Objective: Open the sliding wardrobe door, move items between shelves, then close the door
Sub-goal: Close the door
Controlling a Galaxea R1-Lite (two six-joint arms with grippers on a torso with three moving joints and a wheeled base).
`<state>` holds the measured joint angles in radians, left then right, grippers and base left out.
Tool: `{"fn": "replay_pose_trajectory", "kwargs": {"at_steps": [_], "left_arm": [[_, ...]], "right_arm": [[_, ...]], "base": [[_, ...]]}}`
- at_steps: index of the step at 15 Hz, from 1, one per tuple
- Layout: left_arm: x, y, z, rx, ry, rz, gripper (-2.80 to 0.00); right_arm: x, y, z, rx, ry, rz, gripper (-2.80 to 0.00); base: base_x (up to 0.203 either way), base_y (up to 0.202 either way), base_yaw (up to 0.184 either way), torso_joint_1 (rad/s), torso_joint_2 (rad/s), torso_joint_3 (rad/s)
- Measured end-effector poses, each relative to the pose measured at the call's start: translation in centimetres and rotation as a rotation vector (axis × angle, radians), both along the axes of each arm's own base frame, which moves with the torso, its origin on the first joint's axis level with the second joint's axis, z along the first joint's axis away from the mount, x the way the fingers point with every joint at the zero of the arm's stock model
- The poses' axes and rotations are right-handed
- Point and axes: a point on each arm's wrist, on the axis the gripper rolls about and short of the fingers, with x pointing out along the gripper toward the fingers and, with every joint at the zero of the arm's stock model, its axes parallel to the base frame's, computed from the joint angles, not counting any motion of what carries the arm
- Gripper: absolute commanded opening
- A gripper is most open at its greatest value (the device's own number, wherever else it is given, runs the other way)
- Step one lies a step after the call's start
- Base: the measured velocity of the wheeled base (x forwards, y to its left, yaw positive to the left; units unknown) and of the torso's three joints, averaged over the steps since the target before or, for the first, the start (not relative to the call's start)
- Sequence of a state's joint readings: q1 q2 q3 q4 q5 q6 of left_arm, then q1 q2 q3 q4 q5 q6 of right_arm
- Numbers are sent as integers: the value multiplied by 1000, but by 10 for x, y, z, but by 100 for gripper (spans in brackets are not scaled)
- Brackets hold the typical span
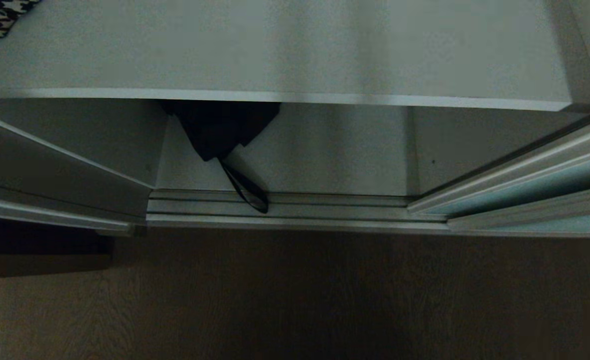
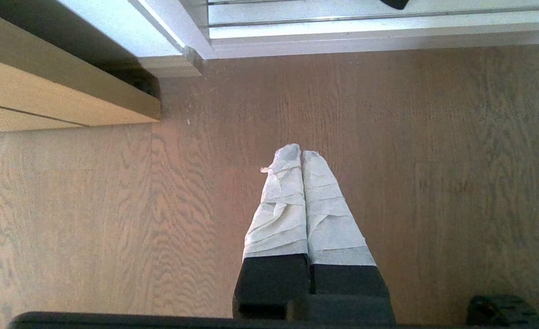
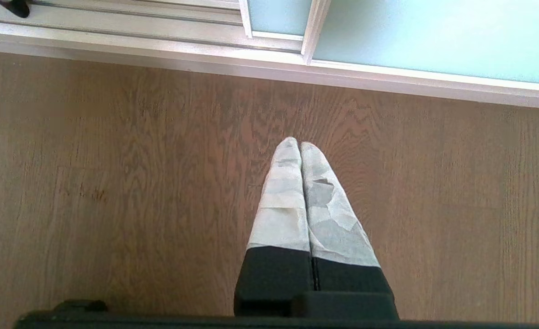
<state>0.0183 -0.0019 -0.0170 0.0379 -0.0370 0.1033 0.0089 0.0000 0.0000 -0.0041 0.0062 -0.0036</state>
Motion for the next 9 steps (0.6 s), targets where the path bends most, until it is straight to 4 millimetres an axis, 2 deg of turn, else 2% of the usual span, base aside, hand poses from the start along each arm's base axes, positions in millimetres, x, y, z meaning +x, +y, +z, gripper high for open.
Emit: {"fn": "replay_pose_trajectory", "kwargs": {"at_steps": [9], "left_arm": [[1,0,0,-21,-24,2,-280]], "right_arm": [[0,0,0,0,0,-1,-280]], "base": [[0,0,0,0,0,0]]}}
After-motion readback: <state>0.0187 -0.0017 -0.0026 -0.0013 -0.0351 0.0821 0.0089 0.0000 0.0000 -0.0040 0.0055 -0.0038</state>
